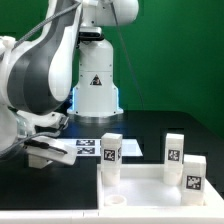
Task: Assemble square table
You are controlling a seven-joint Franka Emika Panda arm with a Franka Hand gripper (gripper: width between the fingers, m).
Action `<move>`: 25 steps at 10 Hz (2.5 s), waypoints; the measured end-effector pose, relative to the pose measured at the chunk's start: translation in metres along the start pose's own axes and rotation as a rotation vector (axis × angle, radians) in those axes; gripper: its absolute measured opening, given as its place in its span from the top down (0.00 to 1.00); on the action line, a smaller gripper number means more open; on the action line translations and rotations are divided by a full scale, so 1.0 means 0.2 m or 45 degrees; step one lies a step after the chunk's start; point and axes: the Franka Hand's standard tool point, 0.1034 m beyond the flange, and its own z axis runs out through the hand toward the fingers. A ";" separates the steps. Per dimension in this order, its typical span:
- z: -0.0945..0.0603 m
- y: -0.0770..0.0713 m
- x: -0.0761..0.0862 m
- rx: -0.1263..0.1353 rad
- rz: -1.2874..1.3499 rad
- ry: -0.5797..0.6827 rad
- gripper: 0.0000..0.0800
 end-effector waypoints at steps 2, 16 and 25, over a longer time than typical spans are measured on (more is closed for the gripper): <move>-0.16 -0.05 -0.05 -0.002 -0.098 0.099 0.65; -0.86 -0.54 -0.19 0.038 -0.344 1.608 0.65; -0.75 -1.03 -0.23 0.158 -0.326 1.941 0.65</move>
Offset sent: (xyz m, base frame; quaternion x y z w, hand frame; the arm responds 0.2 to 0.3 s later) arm 0.0083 -0.0030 0.0688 -0.0758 0.1877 -0.0339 0.9787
